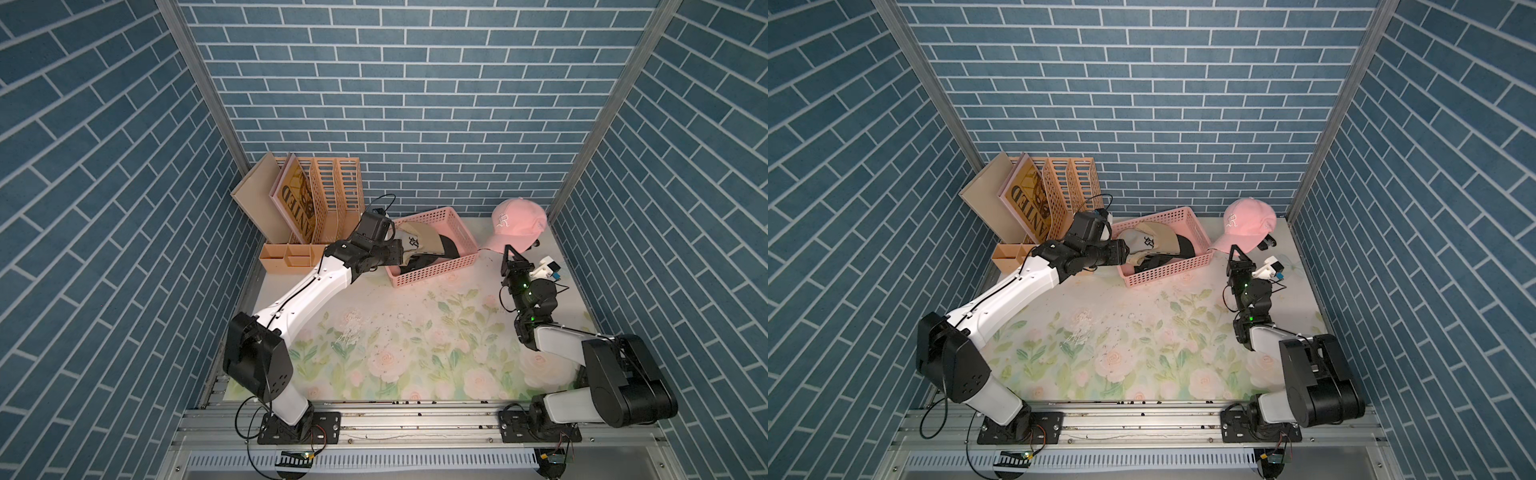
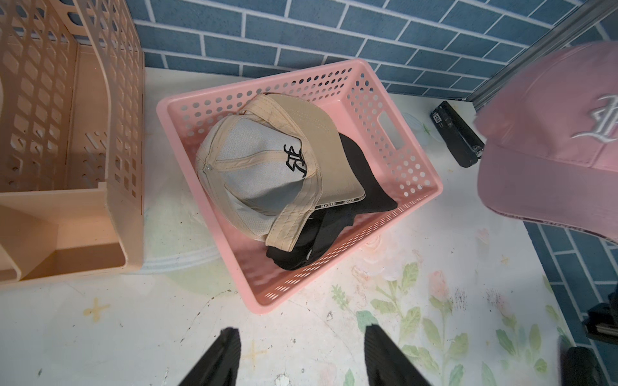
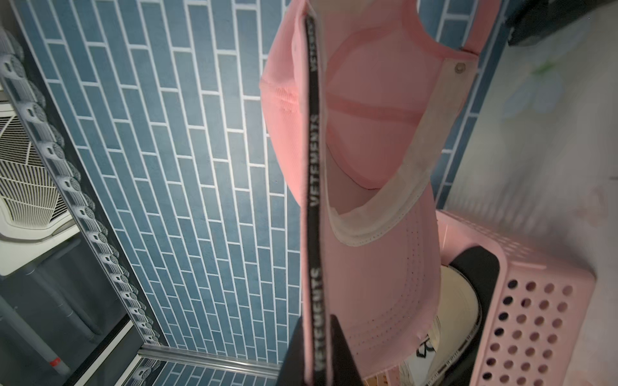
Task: Turn the baseball cap inside out
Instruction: Place the baseball cap at the center of the board.
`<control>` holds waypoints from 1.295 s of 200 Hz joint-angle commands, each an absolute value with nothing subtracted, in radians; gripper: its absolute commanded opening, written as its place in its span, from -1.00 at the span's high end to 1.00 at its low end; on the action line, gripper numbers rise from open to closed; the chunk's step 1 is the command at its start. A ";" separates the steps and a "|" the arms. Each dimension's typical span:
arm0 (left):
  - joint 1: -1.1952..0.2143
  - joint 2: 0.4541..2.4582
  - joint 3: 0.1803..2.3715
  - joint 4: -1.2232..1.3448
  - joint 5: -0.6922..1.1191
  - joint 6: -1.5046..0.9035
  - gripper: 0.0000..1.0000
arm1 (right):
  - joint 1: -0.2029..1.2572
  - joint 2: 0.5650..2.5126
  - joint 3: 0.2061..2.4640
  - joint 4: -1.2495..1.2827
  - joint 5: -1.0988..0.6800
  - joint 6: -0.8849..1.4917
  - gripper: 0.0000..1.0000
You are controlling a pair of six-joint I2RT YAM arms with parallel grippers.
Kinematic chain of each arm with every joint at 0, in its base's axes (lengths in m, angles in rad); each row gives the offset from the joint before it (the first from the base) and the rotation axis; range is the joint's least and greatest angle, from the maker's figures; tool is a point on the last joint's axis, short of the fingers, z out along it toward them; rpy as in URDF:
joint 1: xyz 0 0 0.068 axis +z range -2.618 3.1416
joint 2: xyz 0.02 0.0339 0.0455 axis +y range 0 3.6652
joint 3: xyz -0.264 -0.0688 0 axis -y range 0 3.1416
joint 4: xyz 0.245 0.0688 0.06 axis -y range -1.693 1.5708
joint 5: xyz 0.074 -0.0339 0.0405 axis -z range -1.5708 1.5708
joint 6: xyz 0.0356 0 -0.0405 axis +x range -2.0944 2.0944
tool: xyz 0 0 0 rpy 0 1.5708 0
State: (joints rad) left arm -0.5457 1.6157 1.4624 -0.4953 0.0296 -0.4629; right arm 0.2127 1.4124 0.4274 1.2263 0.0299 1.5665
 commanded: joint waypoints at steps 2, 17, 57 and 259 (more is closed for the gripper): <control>-0.545 1.589 1.438 -0.483 0.011 -0.447 -0.27 | 0.194 1.370 0.427 1.306 -0.050 1.585 1.00; -0.546 1.591 1.431 -0.479 0.009 -0.447 -0.27 | 0.180 1.356 0.406 1.279 -0.062 1.568 1.00; -0.545 1.612 1.421 -0.450 0.038 -0.458 -0.26 | 0.101 1.385 0.319 1.357 -0.153 1.548 1.00; -0.545 1.608 1.348 -0.387 0.046 -0.468 -0.25 | -0.003 1.722 0.278 1.748 -0.347 1.483 1.00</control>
